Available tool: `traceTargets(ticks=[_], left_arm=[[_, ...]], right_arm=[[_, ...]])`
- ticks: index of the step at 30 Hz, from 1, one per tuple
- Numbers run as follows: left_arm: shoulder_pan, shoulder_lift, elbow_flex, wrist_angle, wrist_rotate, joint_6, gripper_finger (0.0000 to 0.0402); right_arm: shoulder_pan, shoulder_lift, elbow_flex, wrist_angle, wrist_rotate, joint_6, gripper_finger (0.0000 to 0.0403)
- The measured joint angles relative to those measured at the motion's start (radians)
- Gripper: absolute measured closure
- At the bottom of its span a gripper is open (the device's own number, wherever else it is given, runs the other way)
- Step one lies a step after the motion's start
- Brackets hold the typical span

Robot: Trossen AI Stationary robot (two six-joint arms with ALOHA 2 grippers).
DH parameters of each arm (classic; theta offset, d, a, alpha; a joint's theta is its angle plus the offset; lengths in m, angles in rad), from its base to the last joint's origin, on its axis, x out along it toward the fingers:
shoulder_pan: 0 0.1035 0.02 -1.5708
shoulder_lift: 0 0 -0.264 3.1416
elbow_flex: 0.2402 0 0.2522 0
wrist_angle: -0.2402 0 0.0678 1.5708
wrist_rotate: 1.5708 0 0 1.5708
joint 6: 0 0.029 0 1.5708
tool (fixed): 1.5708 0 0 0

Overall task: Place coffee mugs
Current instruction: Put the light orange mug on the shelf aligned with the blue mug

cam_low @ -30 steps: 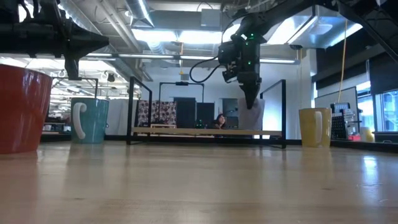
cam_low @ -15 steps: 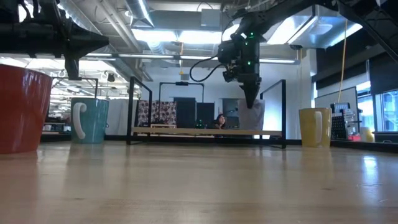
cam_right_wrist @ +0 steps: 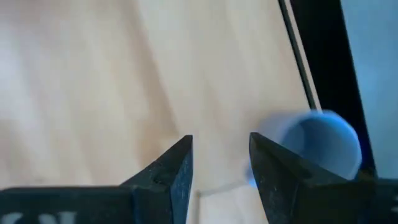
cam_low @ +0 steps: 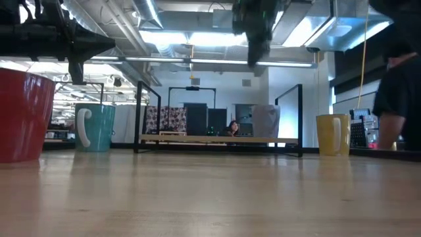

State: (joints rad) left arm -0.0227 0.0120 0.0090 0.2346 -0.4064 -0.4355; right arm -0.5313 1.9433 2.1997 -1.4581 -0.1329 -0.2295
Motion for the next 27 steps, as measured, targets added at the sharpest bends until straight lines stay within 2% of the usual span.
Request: traceTargets(ticks=[8,14,22,27], left_arm=[[0.000,0.002,0.000,0.004,-0.075,0.000,0.0388],[0.000,0.002,0.000,0.001,-0.083,0.001,0.0388],[0.000,0.002,0.000,-0.010,-0.084,0.000,0.0388],[0.000,0.002,0.000,-0.016,-0.084,0.001,0.0388]], right_arm=[[0.200,-0.198,-0.047,0.021,-0.009,0.057,0.0258],[0.355,-0.329,-0.150,0.041,-0.008,0.148,0.0258],[0.527,-0.540,-0.471,0.193,0.002,0.324,0.0258],[0.639,-0.656,-0.696,0.229,0.115,0.513,0.0258]])
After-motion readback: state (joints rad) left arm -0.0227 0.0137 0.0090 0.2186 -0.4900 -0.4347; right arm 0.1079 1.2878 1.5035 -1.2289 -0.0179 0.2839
